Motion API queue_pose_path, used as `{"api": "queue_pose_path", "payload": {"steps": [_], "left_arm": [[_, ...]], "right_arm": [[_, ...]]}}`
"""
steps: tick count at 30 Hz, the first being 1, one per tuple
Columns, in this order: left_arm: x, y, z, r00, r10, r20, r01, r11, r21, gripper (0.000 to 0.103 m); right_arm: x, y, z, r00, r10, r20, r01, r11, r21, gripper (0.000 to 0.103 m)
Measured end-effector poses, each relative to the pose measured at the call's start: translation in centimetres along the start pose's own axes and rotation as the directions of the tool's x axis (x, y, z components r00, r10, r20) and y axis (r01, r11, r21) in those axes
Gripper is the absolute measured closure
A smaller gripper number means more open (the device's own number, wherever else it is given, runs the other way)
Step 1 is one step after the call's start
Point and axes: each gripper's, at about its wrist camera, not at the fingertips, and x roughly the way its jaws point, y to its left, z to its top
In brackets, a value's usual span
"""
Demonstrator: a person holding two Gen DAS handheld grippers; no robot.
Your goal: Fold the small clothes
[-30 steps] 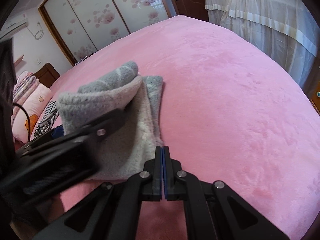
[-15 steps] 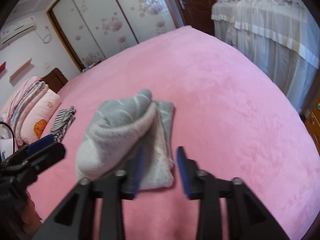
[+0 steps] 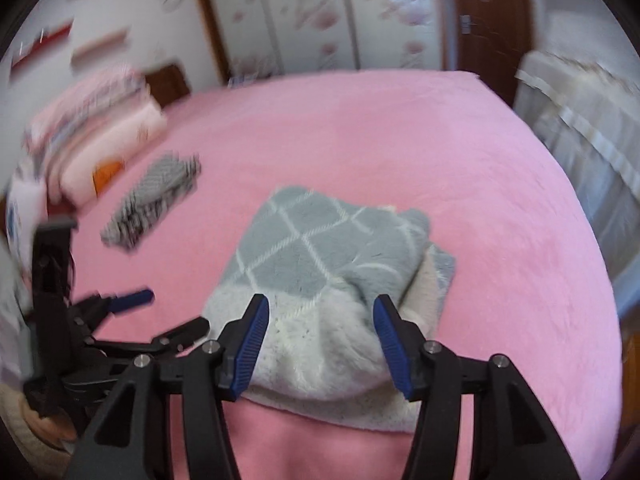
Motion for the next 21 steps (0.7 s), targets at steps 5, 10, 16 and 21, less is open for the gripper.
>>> {"api": "queue_pose_path", "payload": {"steps": [5,10,16,21], "left_arm": [[0.9,-0.9,-0.3,1.000,-0.013,-0.011,0.013,1.000,0.015,0.012],[2.4,-1.1,-1.3,0.997,-0.063,-0.037,0.064,0.998,0.022,0.011],[3.8,-0.1,-2.5,0.992,-0.113,-0.061,0.112,0.994,-0.011,0.011],[4.5,0.4,-2.7,0.986,-0.151,-0.064,0.150,0.989,-0.014,0.011]], "right_arm": [[0.3,-3.2,-2.2,0.998,-0.058,-0.037,0.061,0.994,0.088,0.089],[1.7,-6.3,-7.4,0.993,-0.043,-0.107,0.065,0.975,0.211,0.090],[3.0,-5.0,-9.6,0.993,-0.087,-0.085,0.105,0.966,0.238,0.091],[3.2,-5.1,-10.6,0.993,-0.091,-0.072,0.107,0.956,0.274,0.091]]}}
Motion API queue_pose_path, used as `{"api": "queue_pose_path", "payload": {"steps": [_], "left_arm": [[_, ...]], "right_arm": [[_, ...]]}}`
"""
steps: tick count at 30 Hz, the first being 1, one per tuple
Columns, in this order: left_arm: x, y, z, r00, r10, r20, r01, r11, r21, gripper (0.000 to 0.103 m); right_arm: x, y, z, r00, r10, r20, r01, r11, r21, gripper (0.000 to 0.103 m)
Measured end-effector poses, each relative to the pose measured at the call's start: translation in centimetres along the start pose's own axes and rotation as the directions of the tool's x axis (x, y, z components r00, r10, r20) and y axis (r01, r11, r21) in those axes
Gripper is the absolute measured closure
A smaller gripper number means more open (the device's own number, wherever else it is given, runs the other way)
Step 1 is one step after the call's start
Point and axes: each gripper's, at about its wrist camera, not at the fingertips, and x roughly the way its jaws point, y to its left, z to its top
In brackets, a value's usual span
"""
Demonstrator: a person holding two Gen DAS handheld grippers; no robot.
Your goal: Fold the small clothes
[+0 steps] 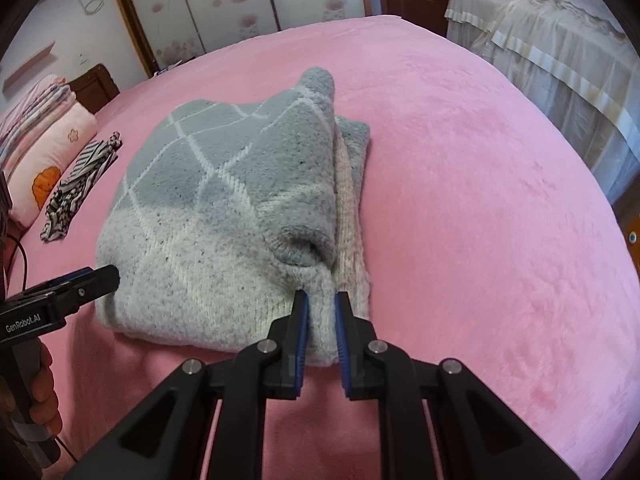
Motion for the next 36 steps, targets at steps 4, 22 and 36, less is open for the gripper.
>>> {"api": "queue_pose_path", "payload": {"steps": [4,22,36], "left_arm": [[-1.2,-0.6,0.5,0.999,0.032,0.038,-0.033,0.999,0.042,0.012],[-1.1,-2.3,12.1,0.990,-0.034,0.136,0.038,0.999,-0.022,0.022],[6.0,-0.3,12.4,0.998,0.021,0.062,-0.018,0.999,-0.044,0.022]], "right_arm": [[-1.1,0.4,0.8,0.999,-0.010,0.036,0.011,1.000,-0.021,0.088],[3.0,7.4,13.8,0.991,0.136,-0.004,-0.135,0.981,-0.139,0.096],[7.1,2.8,13.9,0.998,-0.060,-0.011,0.059,0.990,-0.129,0.103]]}}
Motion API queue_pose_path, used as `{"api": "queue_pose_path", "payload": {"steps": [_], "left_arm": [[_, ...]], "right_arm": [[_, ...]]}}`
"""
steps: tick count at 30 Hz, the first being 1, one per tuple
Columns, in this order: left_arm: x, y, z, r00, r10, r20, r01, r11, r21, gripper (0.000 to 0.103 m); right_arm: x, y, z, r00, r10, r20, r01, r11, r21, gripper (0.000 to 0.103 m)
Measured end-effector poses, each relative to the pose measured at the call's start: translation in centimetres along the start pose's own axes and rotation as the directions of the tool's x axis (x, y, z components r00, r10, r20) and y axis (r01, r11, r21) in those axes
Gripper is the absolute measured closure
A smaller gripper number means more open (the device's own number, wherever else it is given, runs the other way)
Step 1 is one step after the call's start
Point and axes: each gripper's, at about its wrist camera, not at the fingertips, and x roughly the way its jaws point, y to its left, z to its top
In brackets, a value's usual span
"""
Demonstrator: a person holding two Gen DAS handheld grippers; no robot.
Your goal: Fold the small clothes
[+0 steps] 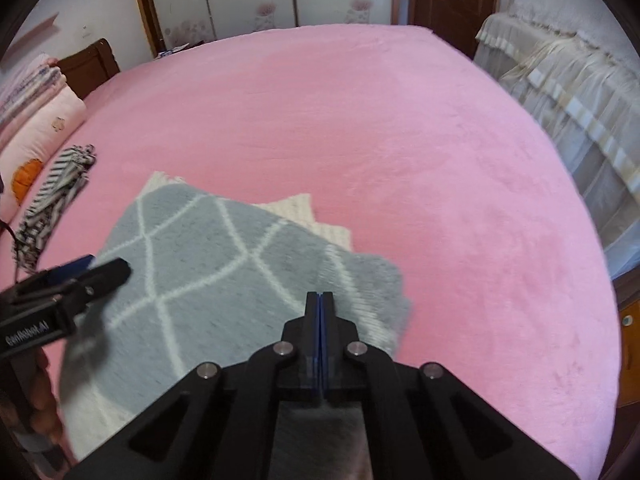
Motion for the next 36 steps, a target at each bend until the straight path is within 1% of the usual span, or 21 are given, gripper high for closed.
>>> {"api": "queue_pose_path", "payload": {"steps": [2,5,12,15,17,18,22,25,26,27,28,30,31,32,33,36], "left_arm": [[0.1,-0.1,-0.3,1.000,-0.005,0.000,0.005,1.000,0.004,0.022],[0.1,-0.2,-0.3,1.000,0.002,0.004,-0.003,1.000,0.019,0.022],[-1.1,-1.2,0.1,0.999,0.036,0.005,-0.037,0.998,0.055,0.022],[-2.2,-1.9,0.3,0.998,0.060,0.001,-0.060,0.995,0.078,0.021],[-3.0,-2.1,0.4,0.998,0.067,-0.006,-0.067,0.994,0.084,0.013],[-3.5,-2.0,0.4,0.998,0.069,-0.005,-0.069,0.994,0.082,0.009],[-6.2,-2.0,0.6,0.997,0.075,0.010,-0.075,0.994,0.074,0.004],[-8.3,-1.9,0.6,0.997,0.069,0.025,-0.071,0.994,0.086,0.001],[-9.1,-1.9,0.6,0.997,0.066,0.028,-0.068,0.993,0.094,0.001],[-10.1,-2.0,0.6,0.998,0.060,0.029,-0.063,0.993,0.103,0.001],[-10.9,-1.9,0.5,0.998,0.052,0.025,-0.055,0.993,0.106,0.001],[-12.4,-1.6,0.5,1.000,0.023,0.018,-0.024,0.995,0.098,0.001],[-13.0,-1.4,0.5,1.000,0.011,0.015,-0.013,0.996,0.094,0.001],[-13.9,-1.1,0.4,1.000,-0.008,0.009,0.008,0.996,0.087,0.001],[-14.6,-1.0,0.4,1.000,-0.017,0.008,0.016,0.996,0.088,0.001],[-16.4,-1.1,0.1,1.000,-0.020,0.021,0.017,0.992,0.123,0.001]], "right_arm": [[0.0,-0.2,-0.9,1.000,-0.017,0.014,0.017,1.000,0.003,0.103],[0.2,0.3,-2.1,0.997,-0.066,0.044,0.066,0.998,-0.009,0.103],[-0.3,1.3,-1.4,0.994,-0.107,0.036,0.109,0.993,-0.044,0.103],[-1.1,1.5,-1.2,0.995,-0.095,0.034,0.096,0.995,-0.041,0.103],[-1.9,1.5,-1.1,0.997,-0.071,0.028,0.072,0.997,-0.025,0.103],[-2.4,1.6,-1.0,0.998,-0.059,0.027,0.060,0.998,-0.020,0.100],[-4.5,2.2,-0.9,0.999,-0.030,0.034,0.031,0.999,-0.015,0.099],[-6.5,2.8,-1.0,0.999,-0.008,0.053,0.009,1.000,-0.020,0.090],[-7.4,3.0,-1.0,0.998,-0.005,0.064,0.006,1.000,-0.024,0.084],[-8.0,3.1,-1.1,0.997,-0.002,0.071,0.004,1.000,-0.027,0.076],[-9.0,3.3,-1.2,0.997,0.001,0.083,0.001,0.999,-0.032,0.071],[-10.8,3.5,-1.4,0.994,0.006,0.107,-0.002,0.999,-0.042,0.054],[-11.7,3.5,-1.6,0.993,0.003,0.117,0.002,0.999,-0.045,0.049],[-12.6,3.5,-1.7,0.992,0.004,0.125,0.002,0.999,-0.046,0.038],[-13.3,3.5,-1.9,0.991,0.007,0.131,-0.001,0.999,-0.047,0.030],[-15.5,3.5,-2.4,0.989,0.019,0.144,-0.009,0.998,-0.067,0.026]]}}
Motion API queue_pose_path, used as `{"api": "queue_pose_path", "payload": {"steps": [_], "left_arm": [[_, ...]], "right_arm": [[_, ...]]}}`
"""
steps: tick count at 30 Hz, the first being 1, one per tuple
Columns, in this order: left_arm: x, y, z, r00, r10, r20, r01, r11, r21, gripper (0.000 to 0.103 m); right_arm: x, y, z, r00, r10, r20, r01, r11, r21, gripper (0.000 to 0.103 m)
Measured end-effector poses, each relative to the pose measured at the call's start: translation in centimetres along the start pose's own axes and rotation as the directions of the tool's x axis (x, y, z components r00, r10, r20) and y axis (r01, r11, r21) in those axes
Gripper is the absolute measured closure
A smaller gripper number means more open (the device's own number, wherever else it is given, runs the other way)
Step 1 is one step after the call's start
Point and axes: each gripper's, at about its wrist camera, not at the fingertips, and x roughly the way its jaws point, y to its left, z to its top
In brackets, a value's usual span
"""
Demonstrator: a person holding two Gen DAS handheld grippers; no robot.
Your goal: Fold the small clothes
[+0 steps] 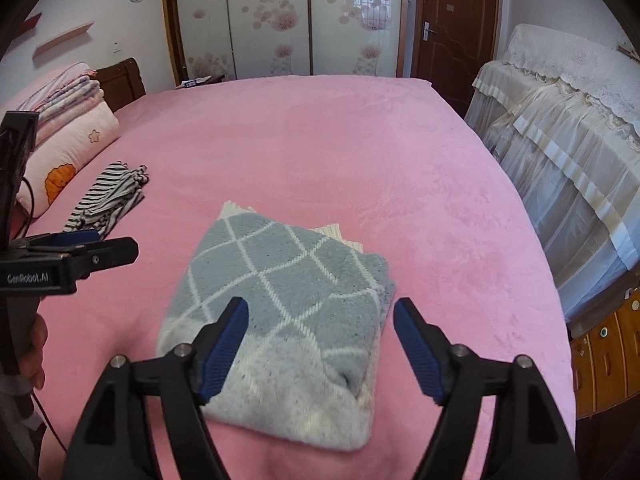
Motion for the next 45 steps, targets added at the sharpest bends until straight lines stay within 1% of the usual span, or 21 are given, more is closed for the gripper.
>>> {"api": "queue_pose_path", "payload": {"steps": [3,5,8,11,14,16,18,20,22,24,27,29,32,34,36,39,40,42,45], "left_arm": [[-2.3,-0.8,-0.5,0.997,-0.002,0.076,-0.003,0.998,0.065,0.001],[-3.0,-1.2,-0.7,0.995,-0.013,0.095,0.004,0.996,0.095,0.001],[-2.9,-1.8,-1.0,0.997,-0.029,0.075,0.020,0.993,0.120,0.001],[-1.2,-2.0,-1.5,0.998,-0.046,0.036,0.041,0.992,0.117,0.001],[1.8,-1.7,-2.3,0.997,-0.067,-0.027,0.070,0.993,0.097,0.001],[4.3,-1.4,-2.9,0.993,-0.077,-0.084,0.084,0.994,0.076,0.001],[6.4,-1.2,-3.5,0.988,-0.093,-0.127,0.100,0.994,0.049,0.001],[7.9,-1.0,-3.8,0.983,-0.102,-0.153,0.107,0.994,0.021,0.001],[9.5,-0.6,-4.1,0.976,-0.127,-0.176,0.125,0.992,-0.025,0.001],[10.9,-0.1,-4.3,0.971,-0.146,-0.189,0.135,0.988,-0.069,0.001],[12.0,0.2,-4.5,0.965,-0.179,-0.191,0.160,0.981,-0.110,0.000],[12.5,0.2,-4.8,0.963,-0.190,-0.193,0.168,0.978,-0.122,0.000],[13.3,0.2,-5.1,0.961,-0.195,-0.197,0.173,0.977,-0.124,0.000],[13.8,0.3,-5.1,0.959,-0.199,-0.203,0.176,0.977,-0.123,0.000],[14.0,0.4,-5.2,0.955,-0.210,-0.212,0.185,0.974,-0.131,0.000],[14.5,0.6,-5.2,0.942,-0.243,-0.233,0.209,0.964,-0.164,0.000],[14.8,0.8,-5.3,0.935,-0.260,-0.241,0.221,0.959,-0.179,0.000],[15.3,1.0,-5.4,0.928,-0.282,-0.243,0.238,0.952,-0.193,0.000],[15.9,1.1,-5.6,0.919,-0.310,-0.245,0.262,0.942,-0.208,0.000]], "right_arm": [[-1.5,-0.3,-0.2,1.000,0.013,-0.008,-0.014,1.000,-0.013,0.023],[-1.9,-0.6,-0.4,1.000,0.014,-0.010,-0.014,1.000,-0.014,0.020],[-1.1,-1.7,-0.9,0.999,0.021,-0.028,-0.020,1.000,0.007,0.013],[1.2,-3.2,-1.5,0.994,0.068,-0.085,-0.063,0.996,0.055,0.012],[4.4,-4.7,-2.4,0.983,0.109,-0.148,-0.091,0.988,0.127,0.012],[6.3,-5.6,-3.2,0.975,0.143,-0.169,-0.112,0.977,0.179,0.012],[7.7,-6.5,-3.8,0.967,0.179,-0.182,-0.135,0.964,0.230,0.012],[9.2,-7.5,-4.4,0.955,0.226,-0.190,-0.165,0.943,0.290,0.012],[10.2,-8.1,-4.8,0.943,0.276,-0.186,-0.204,0.920,0.334,0.012],[10.9,-8.4,-4.8,0.936,0.304,-0.178,-0.228,0.908,0.352,0.012],[11.4,-8.1,-4.6,0.929,0.331,-0.169,-0.260,0.903,0.341,0.012],[11.9,-7.6,-4.5,0.927,0.326,-0.182,-0.259,0.913,0.316,0.012],[12.9,-7.2,-4.5,0.920,0.330,-0.212,-0.264,0.921,0.287,0.012],[13.6,-6.8,-4.6,0.919,0.318,-0.232,-0.252,0.928,0.273,0.010],[14.2,-6.8,-4.8,0.915,0.322,-0.245,-0.252,0.927,0.278,0.005],[15.1,-7.4,-5.3,0.897,0.361,-0.256,-0.275,0.908,0.317,0.001],[15.5,-7.7,-5.6,0.887,0.383,-0.258,-0.288,0.896,0.339,0.001],[16.0,-8.1,-5.9,0.870,0.419,-0.260,-0.311,0.876,0.368,0.001],[16.4,-8.1,-6.1,0.857,0.446,-0.259,-0.334,0.862,0.380,0.001]]}}
